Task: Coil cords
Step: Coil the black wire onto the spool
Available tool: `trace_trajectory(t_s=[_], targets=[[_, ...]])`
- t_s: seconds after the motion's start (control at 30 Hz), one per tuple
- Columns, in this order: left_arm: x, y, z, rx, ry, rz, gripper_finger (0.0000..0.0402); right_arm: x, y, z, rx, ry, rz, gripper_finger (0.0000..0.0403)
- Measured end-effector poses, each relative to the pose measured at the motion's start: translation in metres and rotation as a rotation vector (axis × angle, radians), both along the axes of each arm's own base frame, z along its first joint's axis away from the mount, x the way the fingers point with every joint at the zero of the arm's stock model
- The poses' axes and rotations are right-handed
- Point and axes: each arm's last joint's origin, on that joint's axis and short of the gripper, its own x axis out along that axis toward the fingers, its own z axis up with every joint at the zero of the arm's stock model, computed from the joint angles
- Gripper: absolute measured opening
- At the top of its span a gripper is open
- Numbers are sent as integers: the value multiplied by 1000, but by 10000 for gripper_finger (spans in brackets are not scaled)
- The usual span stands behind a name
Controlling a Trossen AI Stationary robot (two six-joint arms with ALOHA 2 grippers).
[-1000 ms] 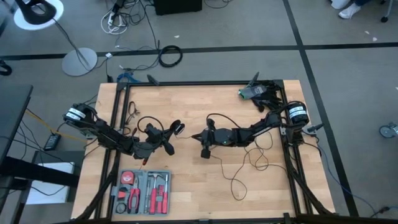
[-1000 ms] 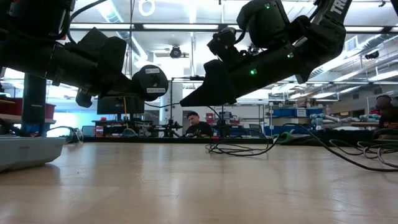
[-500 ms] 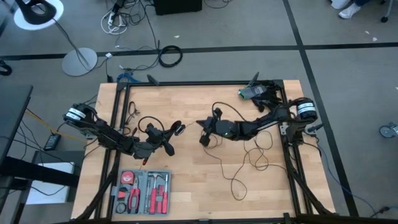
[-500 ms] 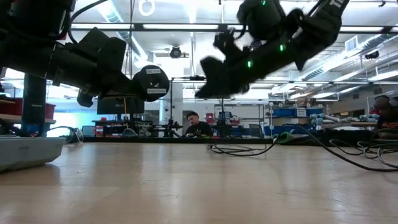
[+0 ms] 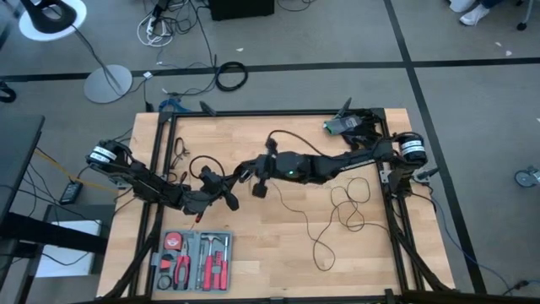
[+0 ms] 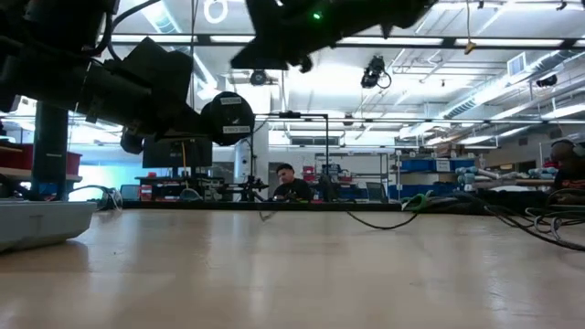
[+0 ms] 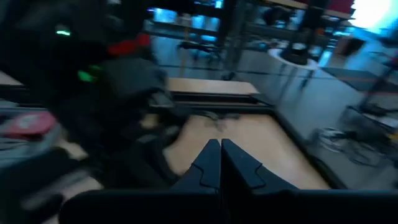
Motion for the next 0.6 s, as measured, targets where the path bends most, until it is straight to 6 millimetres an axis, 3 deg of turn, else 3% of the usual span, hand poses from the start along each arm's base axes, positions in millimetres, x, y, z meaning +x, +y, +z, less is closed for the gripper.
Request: trace_trajectory(t_s=[0.23,0.43,0.6], targets=[[0,0,0,-1,-2,-1,0,25,22,-31,9,77,87,0],[0,0,1,-4,-7,-1,0,28,32,-63,25,189,81,0],[0,0,0,-2,-2,-3,0,26,34,-75,9,269,41,12]])
